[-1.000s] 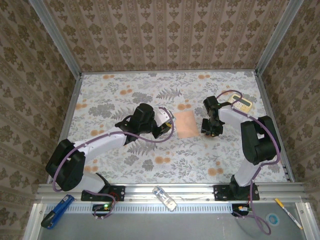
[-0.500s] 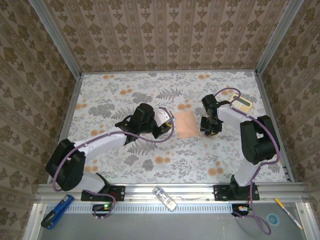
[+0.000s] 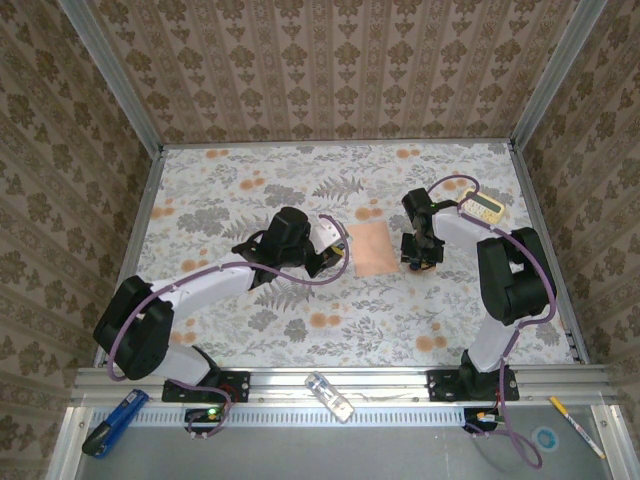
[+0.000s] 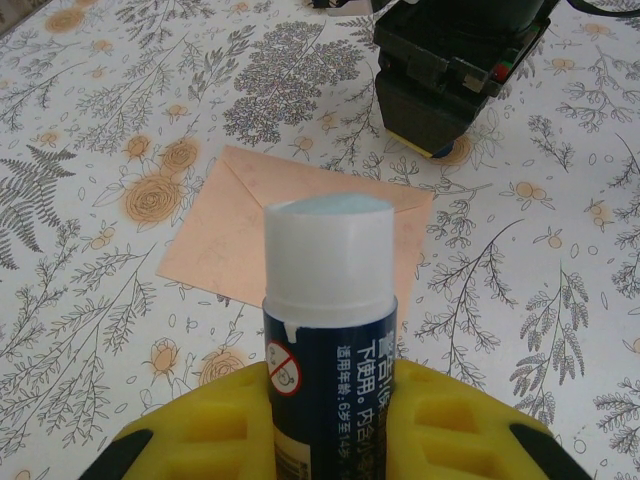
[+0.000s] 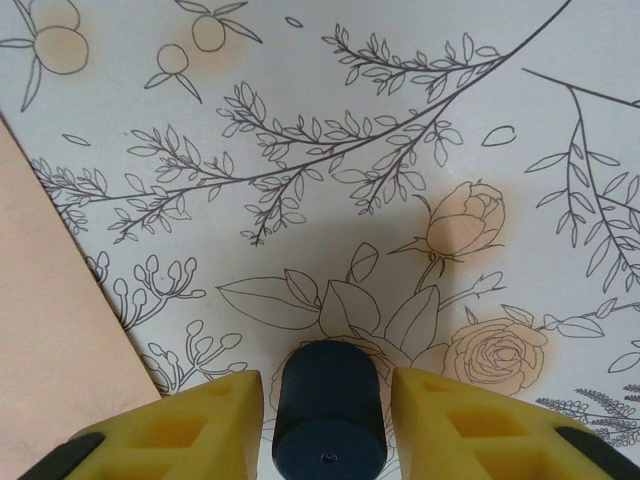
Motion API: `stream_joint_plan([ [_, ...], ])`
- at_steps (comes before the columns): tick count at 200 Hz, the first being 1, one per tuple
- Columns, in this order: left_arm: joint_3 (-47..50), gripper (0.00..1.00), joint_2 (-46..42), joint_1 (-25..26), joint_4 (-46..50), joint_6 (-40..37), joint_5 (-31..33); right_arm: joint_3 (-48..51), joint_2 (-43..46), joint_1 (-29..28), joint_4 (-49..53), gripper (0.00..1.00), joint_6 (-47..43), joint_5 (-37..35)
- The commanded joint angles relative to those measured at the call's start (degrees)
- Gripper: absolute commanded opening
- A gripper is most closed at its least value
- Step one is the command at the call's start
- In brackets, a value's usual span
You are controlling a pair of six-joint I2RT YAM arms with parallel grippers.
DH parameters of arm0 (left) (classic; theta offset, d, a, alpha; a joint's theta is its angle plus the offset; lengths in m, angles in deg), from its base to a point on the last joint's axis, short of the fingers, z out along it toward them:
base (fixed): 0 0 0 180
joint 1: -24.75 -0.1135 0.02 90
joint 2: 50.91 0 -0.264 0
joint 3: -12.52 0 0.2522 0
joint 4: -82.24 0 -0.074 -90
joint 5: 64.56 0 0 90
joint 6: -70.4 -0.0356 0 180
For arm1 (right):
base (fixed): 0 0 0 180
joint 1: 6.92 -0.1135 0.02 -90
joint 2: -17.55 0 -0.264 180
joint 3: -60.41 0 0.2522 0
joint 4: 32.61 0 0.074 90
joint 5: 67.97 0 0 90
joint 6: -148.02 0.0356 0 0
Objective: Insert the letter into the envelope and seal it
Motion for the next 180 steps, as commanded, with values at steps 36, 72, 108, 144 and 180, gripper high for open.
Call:
stream_joint_plan([
  [36, -1.6, 0.04, 0.6, 0.3, -0.2, 1.2, -1.2, -0.8, 0.0, -0.5, 1.5, 0.37, -0.7, -2.4],
  [72, -1.7, 0.04, 0.6, 0.3, -0.1, 1.1, -1.1, -0.7, -0.1, -0.5, 1.4, 0.33, -0.5, -2.4],
  [108, -1.6, 0.03, 0.7, 0.3, -0.2, 1.3, -1.0, -0.7, -0.2, -0.6, 1.6, 0.34, -0.5, -2.4],
  [144, -1.5, 0.03, 0.7, 0.3, -0.3, 1.3, -1.1, -0.7, 0.1, -0.6, 1.6, 0.31, -0.3, -2.1],
  [180, -1.5, 0.03, 0.9, 0.3, -0.1, 1.3, -1.5, -1.3, 2.1, -0.5, 2.3, 0.29, -0.4, -1.0],
])
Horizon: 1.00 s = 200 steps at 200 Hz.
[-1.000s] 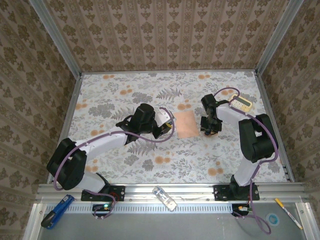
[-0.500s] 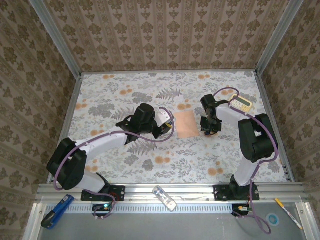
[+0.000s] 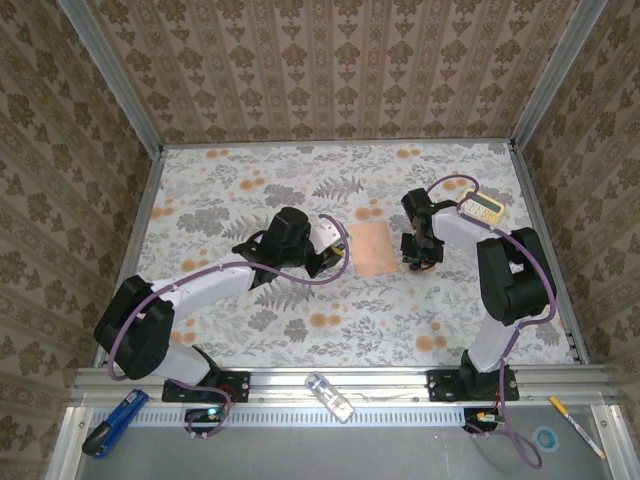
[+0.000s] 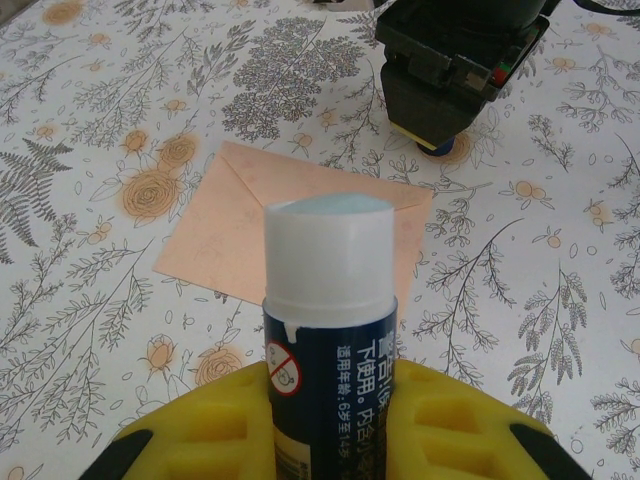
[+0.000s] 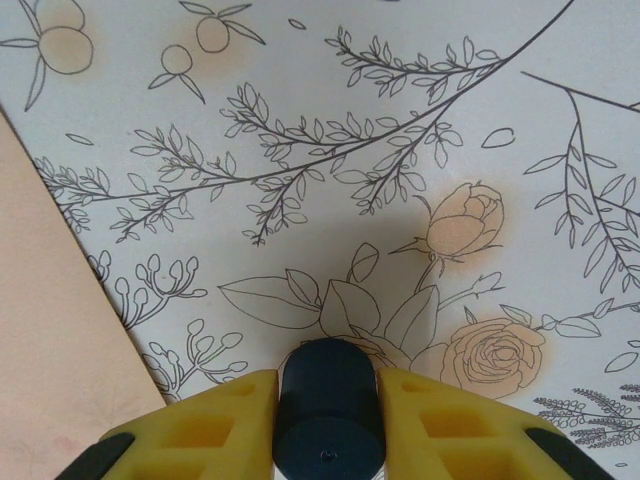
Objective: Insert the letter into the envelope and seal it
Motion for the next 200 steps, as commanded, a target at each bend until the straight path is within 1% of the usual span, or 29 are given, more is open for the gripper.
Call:
stream_joint_plan([
  [1, -1.6, 0.03, 0.7, 0.3, -0.2, 0.7, -1.5, -1.3, 2.0, -0.4, 2.2, 0.29, -0.2, -0.6],
  [68, -1.7, 0.03, 1.3, 0.3, -0.1, 1.0, -2.5, -2.3, 4.7, -0.2, 3.5, 0.29, -0.2, 1.8],
  [125, -1.9, 0.03, 2.0, 0.3, 0.5, 0.7, -4.0, -2.7, 2.5, 0.1, 2.8, 0.29, -0.3, 4.0],
  [148, -2.3, 0.03, 2.8, 0.3, 1.8, -0.1, -6.2, -3.2, 2.2, 0.3, 2.8, 0.28, -0.6, 5.8],
  [170, -3.3, 0.02, 4.1, 0.3, 4.0, -1.5, -8.8, -4.1, 2.2, 1.1, 3.5, 0.28, -1.7, 9.4],
  [200, -5.2, 0.00, 6.1, 0.3, 7.5, -3.7, -11.6, -5.5, 2.1, 3.5, 4.3, 0.28, -4.0, 20.9],
])
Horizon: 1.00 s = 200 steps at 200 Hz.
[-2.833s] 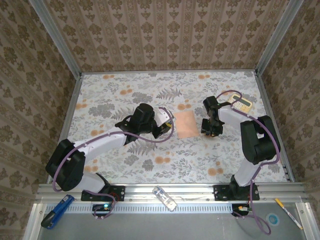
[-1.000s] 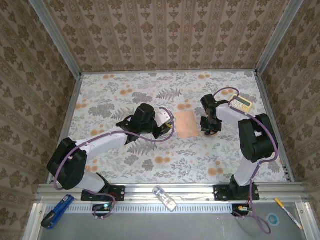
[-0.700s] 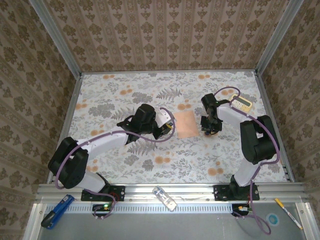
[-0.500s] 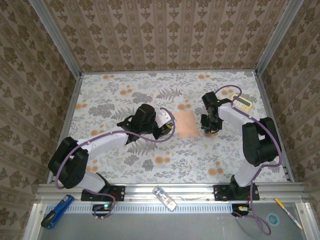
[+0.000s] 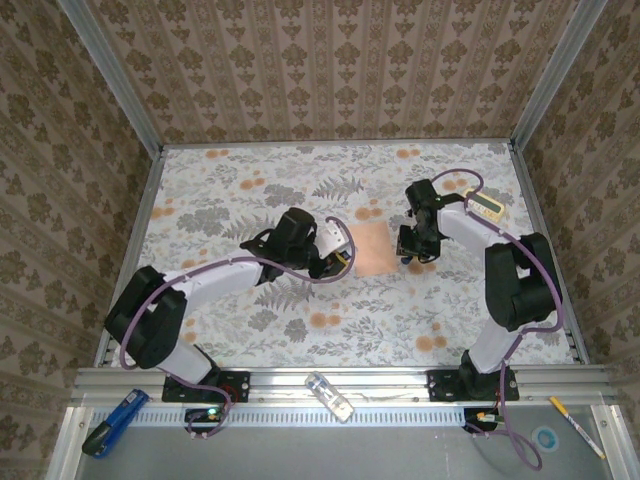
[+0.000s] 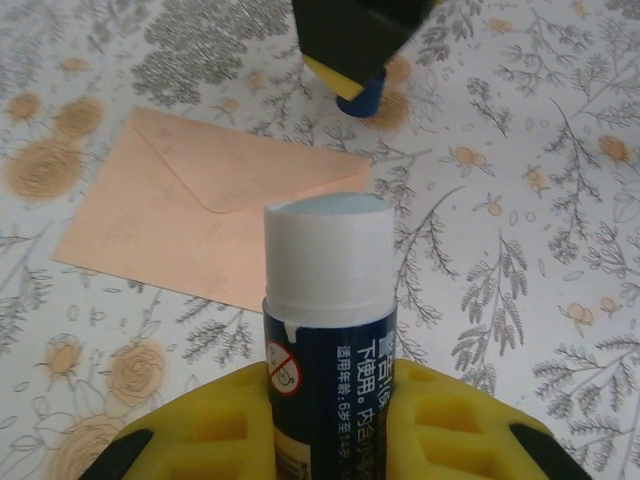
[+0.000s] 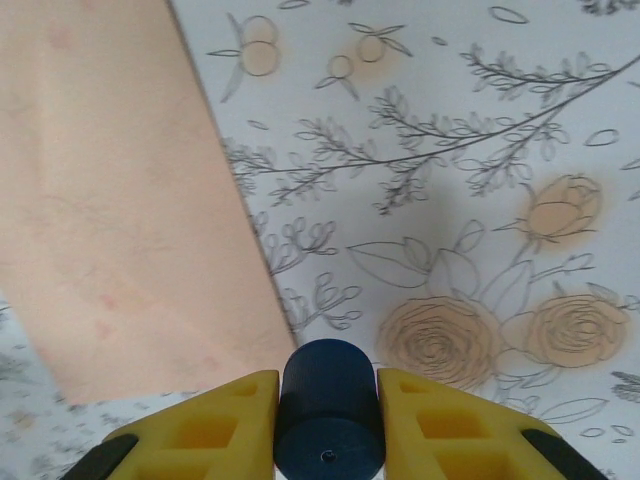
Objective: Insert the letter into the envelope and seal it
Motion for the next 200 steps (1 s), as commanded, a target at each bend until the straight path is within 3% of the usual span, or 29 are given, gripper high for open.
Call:
stream_joint_plan([
  [1, -3.1, 0.00, 1.4, 0.3, 3.8, -3.0, -4.4, -2.3, -0.5, 1.9, 2.2, 0.28, -2.7, 10.7],
  [43, -4.4, 0.00, 2.4, 0.3, 6.2, -5.3, -5.6, -2.0, 0.6, 5.5, 0.4, 0.29, -3.3, 29.9],
  [88, -7.2, 0.00, 5.3, 0.3, 9.3, -7.8, -7.9, -1.6, 0.8, 5.9, -1.4, 0.30, -3.2, 41.0],
  [144, -9.0, 0.00, 6.6, 0.3, 11.3, -9.4, -8.4, 0.3, 1.9, 6.6, -5.5, 0.31, -0.8, 49.7],
  [200, -9.7, 0.00, 6.9, 0.3, 12.4, -10.8, -7.9, 1.0, 2.4, 6.6, -3.8, 0.31, -2.6, 53.4],
])
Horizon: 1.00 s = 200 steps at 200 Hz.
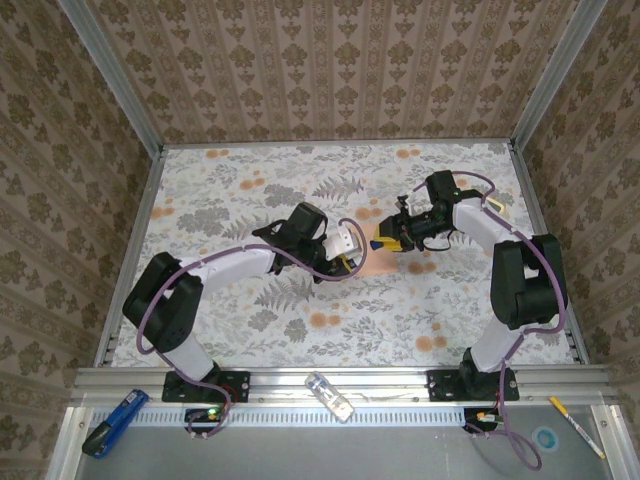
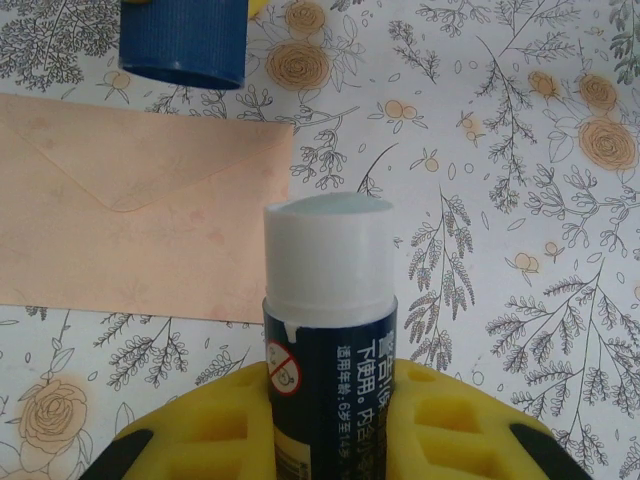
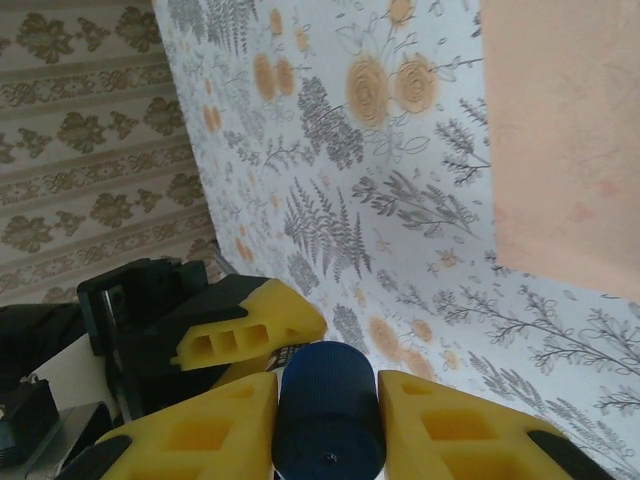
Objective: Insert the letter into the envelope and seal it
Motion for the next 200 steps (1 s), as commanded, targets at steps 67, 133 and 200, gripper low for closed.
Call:
stream_joint_plan([
  [67, -3.6, 0.00, 1.4, 0.3, 2.9, -2.8, -1.5, 4.0, 3.7, -0.2, 0.6, 0.31, -1.1, 6.2],
  [133, -4.4, 0.00, 2.0, 0.3, 3.4, -2.9, -1.6, 4.4, 3.8, -2.4, -2.5, 0.31, 1.6, 6.5],
  [200, -4.6, 0.00, 2.4, 0.2, 3.5, -2.7, -1.7, 3.8, 3.5, -3.7, -3.4, 0.31, 2.8, 6.3],
])
